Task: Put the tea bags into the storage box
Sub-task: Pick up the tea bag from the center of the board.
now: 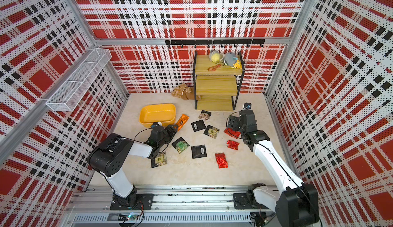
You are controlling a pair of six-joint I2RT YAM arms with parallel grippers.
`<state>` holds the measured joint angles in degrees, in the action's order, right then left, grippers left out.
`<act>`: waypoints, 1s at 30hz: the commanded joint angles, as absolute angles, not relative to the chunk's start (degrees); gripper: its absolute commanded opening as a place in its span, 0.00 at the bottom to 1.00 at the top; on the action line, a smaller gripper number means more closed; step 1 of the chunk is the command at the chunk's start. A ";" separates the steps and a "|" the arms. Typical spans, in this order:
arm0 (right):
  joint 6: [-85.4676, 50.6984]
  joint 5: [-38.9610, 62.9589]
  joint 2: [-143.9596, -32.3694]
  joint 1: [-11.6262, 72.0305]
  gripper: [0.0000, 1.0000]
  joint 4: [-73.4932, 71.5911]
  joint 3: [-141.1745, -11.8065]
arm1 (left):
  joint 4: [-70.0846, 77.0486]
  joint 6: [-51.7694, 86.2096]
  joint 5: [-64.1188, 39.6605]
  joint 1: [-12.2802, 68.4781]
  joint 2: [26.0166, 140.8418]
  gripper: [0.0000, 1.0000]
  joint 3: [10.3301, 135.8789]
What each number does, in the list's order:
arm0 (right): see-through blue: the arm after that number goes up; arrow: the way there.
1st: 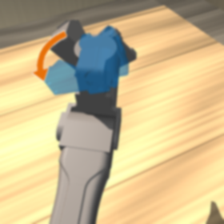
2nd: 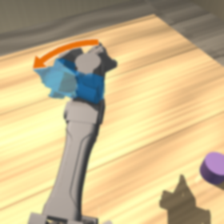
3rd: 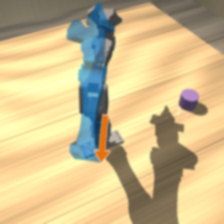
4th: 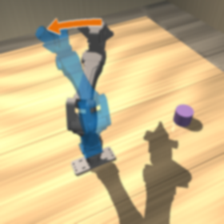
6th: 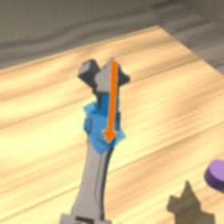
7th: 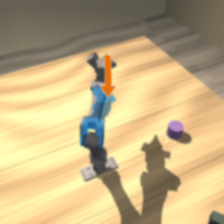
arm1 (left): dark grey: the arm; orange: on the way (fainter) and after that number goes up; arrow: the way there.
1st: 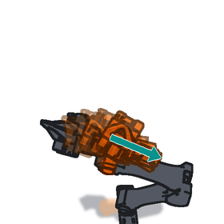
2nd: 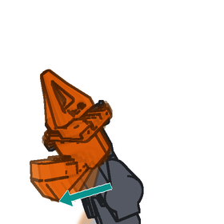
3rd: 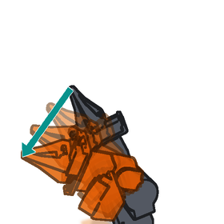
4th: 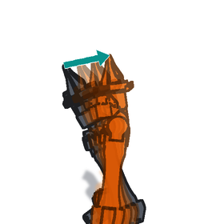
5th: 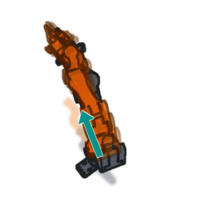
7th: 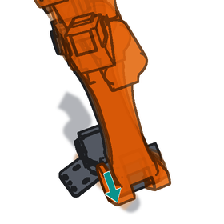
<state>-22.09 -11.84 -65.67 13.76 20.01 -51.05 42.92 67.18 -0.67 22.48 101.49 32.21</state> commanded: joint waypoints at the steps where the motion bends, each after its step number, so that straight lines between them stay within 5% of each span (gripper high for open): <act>1: -21.30 -13.01 -65.46 13.97 1.00 20.37 -51.55 | 44.21 67.45 -0.72 21.94 102.93 0.68 33.56; 30: -20.39 -13.71 -66.27 13.97 1.00 20.91 -52.68 | 43.10 68.22 -0.31 21.71 109.50 0.33 37.02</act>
<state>-20.67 -12.93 -66.02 13.76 20.32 -51.07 43.24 68.53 -0.08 22.04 108.16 35.94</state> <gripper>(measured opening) 0.997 0.332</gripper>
